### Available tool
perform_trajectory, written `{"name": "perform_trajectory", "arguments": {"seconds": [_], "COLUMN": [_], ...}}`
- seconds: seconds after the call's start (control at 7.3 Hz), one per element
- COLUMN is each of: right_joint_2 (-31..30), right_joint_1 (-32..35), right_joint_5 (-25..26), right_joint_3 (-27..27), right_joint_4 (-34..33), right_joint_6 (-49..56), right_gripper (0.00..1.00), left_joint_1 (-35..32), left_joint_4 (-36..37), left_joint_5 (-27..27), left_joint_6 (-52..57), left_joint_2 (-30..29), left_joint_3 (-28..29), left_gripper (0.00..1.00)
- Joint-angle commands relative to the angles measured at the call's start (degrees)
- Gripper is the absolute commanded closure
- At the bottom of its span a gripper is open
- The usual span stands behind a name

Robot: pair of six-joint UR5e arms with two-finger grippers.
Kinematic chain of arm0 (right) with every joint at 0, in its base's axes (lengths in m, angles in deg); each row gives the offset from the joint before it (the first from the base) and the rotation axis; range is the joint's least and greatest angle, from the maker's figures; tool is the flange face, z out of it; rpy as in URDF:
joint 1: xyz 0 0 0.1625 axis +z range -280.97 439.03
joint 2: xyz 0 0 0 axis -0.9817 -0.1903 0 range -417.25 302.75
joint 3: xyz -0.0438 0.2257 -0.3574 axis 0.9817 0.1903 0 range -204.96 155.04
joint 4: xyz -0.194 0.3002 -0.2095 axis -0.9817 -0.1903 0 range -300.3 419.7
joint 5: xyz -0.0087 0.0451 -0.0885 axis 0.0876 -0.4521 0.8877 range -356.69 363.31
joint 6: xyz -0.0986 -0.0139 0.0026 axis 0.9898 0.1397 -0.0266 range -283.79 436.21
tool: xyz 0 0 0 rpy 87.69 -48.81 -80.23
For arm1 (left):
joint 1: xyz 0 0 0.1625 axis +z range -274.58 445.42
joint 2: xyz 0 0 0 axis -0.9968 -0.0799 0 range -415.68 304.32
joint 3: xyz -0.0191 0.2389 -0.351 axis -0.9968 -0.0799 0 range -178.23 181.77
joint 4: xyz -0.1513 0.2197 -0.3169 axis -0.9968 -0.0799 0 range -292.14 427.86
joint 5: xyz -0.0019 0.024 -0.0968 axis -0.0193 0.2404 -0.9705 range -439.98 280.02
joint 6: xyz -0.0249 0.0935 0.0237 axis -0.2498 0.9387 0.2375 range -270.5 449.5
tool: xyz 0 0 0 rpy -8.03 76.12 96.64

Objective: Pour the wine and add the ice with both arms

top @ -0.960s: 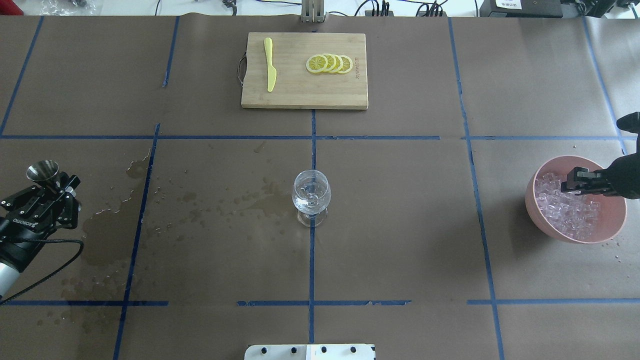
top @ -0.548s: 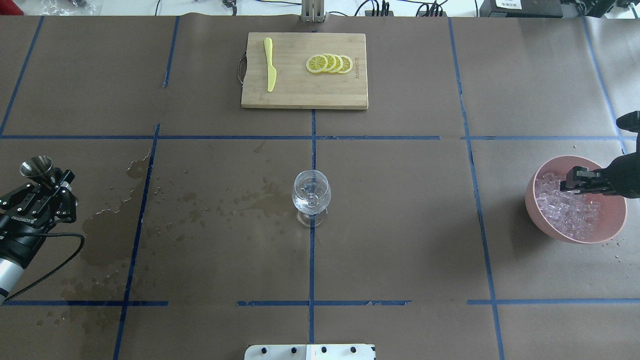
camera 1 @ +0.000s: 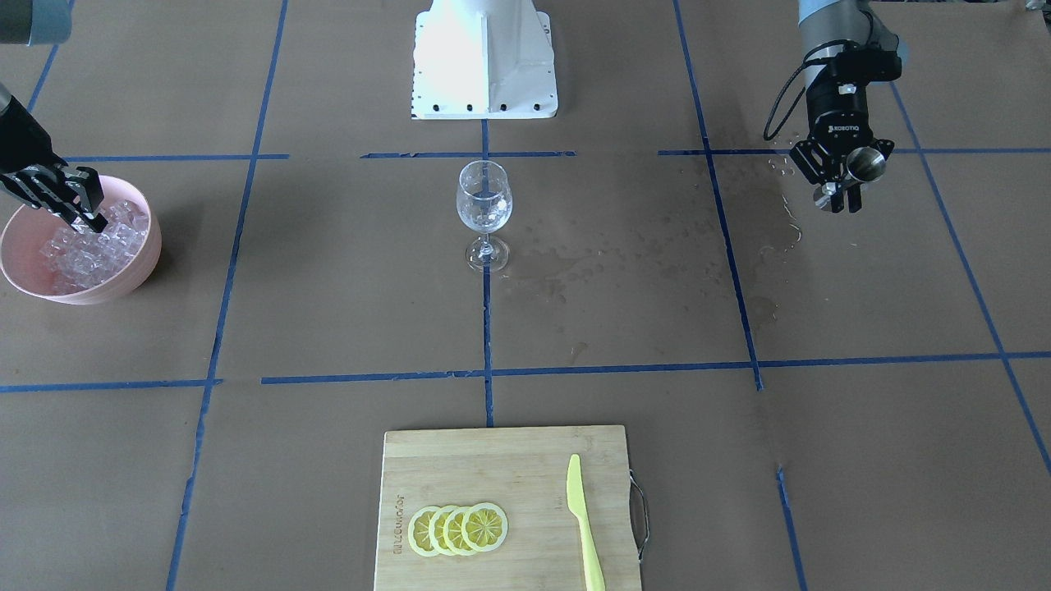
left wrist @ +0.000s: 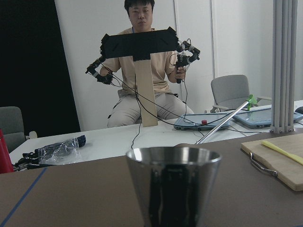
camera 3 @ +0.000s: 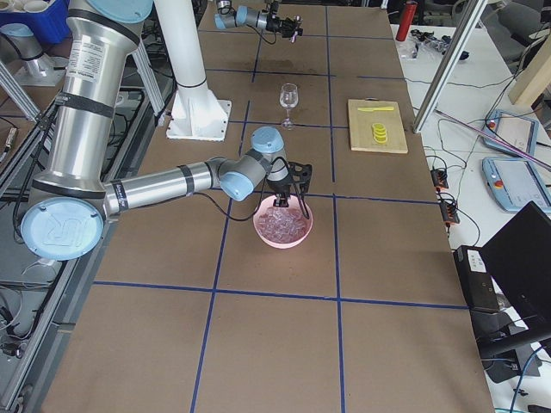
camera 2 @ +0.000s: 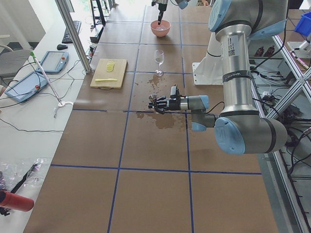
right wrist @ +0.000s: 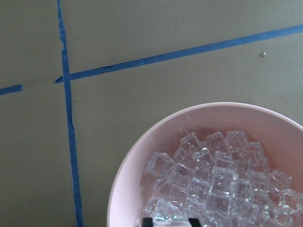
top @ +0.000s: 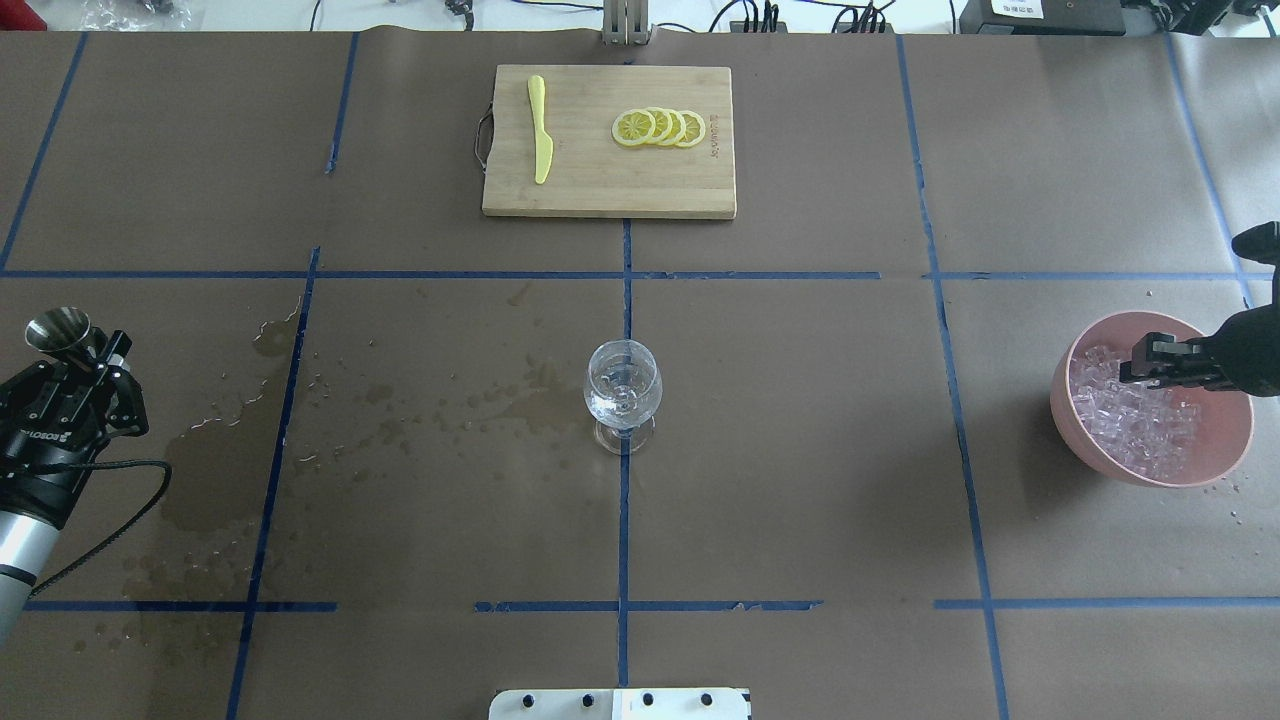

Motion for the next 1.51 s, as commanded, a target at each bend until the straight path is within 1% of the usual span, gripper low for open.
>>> {"name": "perform_trajectory", "arguments": {"seconds": [0.0, 0.69, 0.96, 1.1, 1.37], "right_joint_2": [-0.12, -0.04, -0.04, -0.04, -0.12], "right_joint_1": [0.00, 0.00, 0.00, 0.00, 0.00], "right_joint_5": [0.02, 0.02, 0.02, 0.02, 0.02], "right_joint_3": [0.00, 0.09, 0.09, 0.09, 0.09], "right_joint_4": [0.00, 0.00, 0.00, 0.00, -0.09], "right_joint_6": [0.02, -0.07, -0.07, -0.07, -0.07], "right_gripper": [1.00, 1.00, 1.00, 1.00, 1.00], "left_joint_1": [0.04, 0.39, 0.48, 0.74, 1.09], "left_joint_4": [0.16, 0.51, 0.16, 0.16, 0.07], "left_joint_5": [0.59, 0.59, 1.38, 3.38, 5.15], "left_joint_6": [-1.60, -1.86, -8.77, -11.24, -13.20], "left_joint_2": [-2.84, -4.95, -7.58, -10.12, -11.20], "left_joint_3": [3.27, 4.15, 7.21, 9.49, 12.23], "left_gripper": [1.00, 1.00, 1.00, 1.00, 1.00]}}
